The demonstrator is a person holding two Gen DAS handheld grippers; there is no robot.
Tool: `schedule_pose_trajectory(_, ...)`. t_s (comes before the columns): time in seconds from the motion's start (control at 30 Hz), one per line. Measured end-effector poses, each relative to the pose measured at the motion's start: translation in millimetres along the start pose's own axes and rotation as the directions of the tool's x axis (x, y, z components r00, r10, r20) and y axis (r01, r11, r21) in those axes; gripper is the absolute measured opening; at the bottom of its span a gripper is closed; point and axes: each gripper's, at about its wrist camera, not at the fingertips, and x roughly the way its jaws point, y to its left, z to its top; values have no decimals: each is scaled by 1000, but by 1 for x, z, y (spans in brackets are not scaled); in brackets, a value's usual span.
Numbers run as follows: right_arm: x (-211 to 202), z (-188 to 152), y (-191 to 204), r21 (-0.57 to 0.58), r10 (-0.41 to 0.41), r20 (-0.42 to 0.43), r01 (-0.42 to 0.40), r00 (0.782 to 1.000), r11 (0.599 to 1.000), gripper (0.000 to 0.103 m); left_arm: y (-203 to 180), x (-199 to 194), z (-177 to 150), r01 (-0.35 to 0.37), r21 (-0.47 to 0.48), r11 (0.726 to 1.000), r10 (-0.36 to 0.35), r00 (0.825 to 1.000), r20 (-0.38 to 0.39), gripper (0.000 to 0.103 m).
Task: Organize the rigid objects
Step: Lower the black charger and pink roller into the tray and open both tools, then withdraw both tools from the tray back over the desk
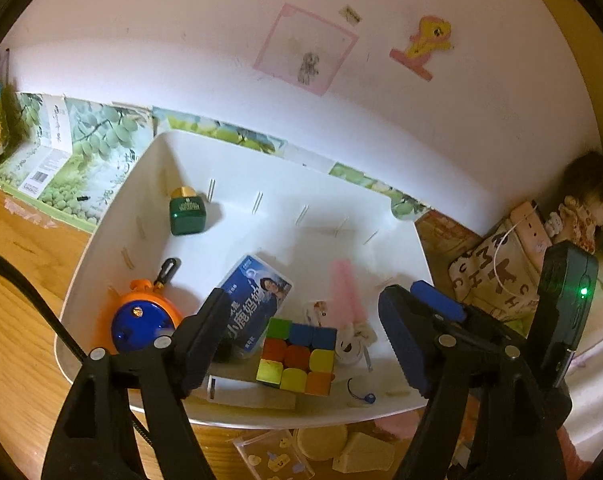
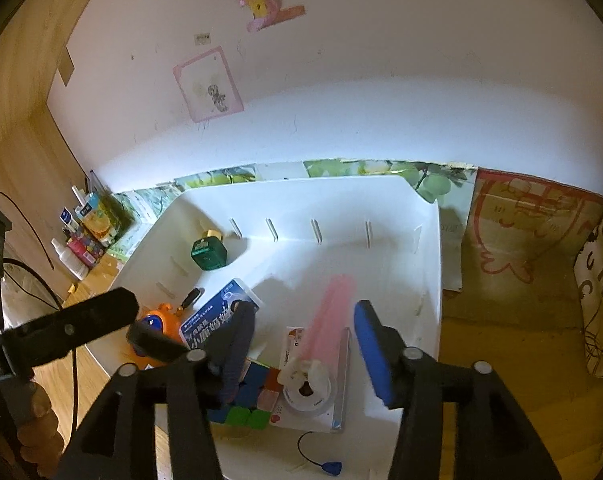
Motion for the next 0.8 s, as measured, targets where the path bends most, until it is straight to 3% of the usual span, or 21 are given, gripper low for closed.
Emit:
schedule_pose_trajectory(0.27, -15, 3, 5, -14, 0, 39, 1, 999, 1000, 69, 0, -16, 2, -8, -2, 1000, 8, 999, 43, 80)
schedule_pose_trajectory(0.8, -71, 4, 29, -45, -35, 159, 43, 987, 998, 81, 0, -67, -7, -19, 2, 1000, 18, 993, 117, 80)
